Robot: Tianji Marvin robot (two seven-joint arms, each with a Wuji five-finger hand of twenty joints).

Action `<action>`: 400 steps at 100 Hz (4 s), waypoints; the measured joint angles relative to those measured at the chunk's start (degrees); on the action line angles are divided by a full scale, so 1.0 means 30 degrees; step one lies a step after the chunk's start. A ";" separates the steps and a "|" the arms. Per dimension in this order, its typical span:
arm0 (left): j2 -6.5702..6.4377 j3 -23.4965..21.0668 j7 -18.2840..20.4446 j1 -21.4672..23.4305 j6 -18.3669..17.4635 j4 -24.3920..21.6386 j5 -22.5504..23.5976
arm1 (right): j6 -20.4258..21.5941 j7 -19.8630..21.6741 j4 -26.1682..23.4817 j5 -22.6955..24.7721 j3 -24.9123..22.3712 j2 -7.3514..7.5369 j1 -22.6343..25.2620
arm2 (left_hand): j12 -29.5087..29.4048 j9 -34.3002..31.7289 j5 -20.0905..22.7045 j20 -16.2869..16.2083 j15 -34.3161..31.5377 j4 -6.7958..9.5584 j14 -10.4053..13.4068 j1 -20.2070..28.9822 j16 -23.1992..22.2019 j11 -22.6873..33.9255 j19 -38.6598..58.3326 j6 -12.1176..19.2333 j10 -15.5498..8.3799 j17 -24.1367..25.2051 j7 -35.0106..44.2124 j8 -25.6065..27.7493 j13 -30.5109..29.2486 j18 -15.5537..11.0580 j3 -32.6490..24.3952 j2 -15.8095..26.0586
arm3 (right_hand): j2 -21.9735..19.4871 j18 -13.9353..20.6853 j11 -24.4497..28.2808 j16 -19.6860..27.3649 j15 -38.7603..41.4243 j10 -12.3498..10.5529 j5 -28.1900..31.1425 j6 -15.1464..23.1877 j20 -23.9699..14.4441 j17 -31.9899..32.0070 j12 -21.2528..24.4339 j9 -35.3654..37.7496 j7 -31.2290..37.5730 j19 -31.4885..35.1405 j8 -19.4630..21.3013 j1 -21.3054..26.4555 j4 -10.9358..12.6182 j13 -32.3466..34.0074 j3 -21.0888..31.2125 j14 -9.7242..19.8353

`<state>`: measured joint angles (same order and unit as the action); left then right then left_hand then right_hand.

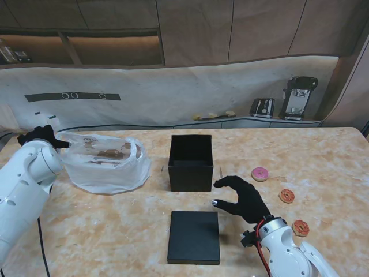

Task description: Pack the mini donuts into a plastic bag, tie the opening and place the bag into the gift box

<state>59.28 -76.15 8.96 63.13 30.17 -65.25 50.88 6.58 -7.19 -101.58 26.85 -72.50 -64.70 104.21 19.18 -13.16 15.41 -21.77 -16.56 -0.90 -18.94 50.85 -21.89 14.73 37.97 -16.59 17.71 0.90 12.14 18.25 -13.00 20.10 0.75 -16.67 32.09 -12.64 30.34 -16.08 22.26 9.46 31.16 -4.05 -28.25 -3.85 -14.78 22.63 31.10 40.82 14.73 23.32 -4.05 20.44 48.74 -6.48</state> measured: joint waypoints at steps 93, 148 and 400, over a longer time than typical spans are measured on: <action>0.1443 -0.1323 -0.5365 0.0663 -0.4179 0.1608 -0.3791 | -0.0197 0.0073 -0.0209 0.0010 -0.0088 0.0012 0.0098 | 0.4526 -1.3207 0.6741 -0.0042 -0.7736 -0.0044 -0.1062 0.3792 -0.1560 0.3400 1.1181 -0.0145 0.0197 -1.5050 1.0485 0.1641 -1.3352 0.2011 -1.5138 -0.3307 | -0.0948 0.0000 0.0018 -0.0002 0.0000 0.0000 0.0695 -0.0026 0.0000 0.0178 -0.0012 0.0226 0.0021 0.0000 0.0010 0.0296 0.0000 0.0001 0.0277 0.0000; 0.1700 -0.4003 -0.5484 0.4559 -0.3325 -0.6428 -0.2953 | 0.0555 -0.0202 -0.0349 -0.0124 -0.0126 0.0003 0.0389 | 0.9644 -1.5695 0.7667 -0.0042 -1.4763 -0.0338 -0.0187 0.3705 -0.5056 0.5500 1.8390 0.0254 0.0830 -1.9332 1.4948 0.2719 -1.6878 0.0954 -1.7443 -0.5064 | -0.0948 0.0000 0.0018 -0.0002 0.0000 0.0000 0.0895 -0.0029 0.0000 0.0179 -0.0010 0.0227 0.0021 0.0000 0.0055 0.0297 0.0000 0.0027 0.0277 0.0000; 0.2650 0.5433 -0.4274 0.5574 0.5571 -2.2990 -0.7975 | 0.2901 -0.2827 -0.2167 0.2519 -0.4444 -0.0311 0.3666 | 0.9804 -1.7034 0.8391 -0.1481 -1.6857 -0.0226 0.0533 0.2039 -0.5510 0.7155 2.1593 -0.1080 0.0997 -2.0504 1.5905 0.4117 -1.8962 0.0464 -2.0497 -0.7128 | -0.0932 -0.0013 -0.0082 -0.0002 0.0019 0.0001 0.0954 -0.0213 0.0001 0.0179 -0.0011 0.0663 -0.0382 0.0000 0.0189 0.0268 0.0000 0.0204 0.0268 0.0000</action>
<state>67.23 -59.85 -3.86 79.86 46.88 -134.22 26.95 15.28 -15.67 -108.08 34.41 -85.83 -65.63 115.21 48.59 -64.27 40.58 -26.22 -67.13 -1.58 -17.34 56.97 -38.42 36.19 102.75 -19.83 20.70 -60.61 59.86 30.60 -69.89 21.49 -60.74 -38.05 29.29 -12.68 30.09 -16.09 22.32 9.46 34.02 -4.69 -28.25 -3.32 -14.81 24.62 29.95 40.82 15.30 24.13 -4.05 21.06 49.54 -6.48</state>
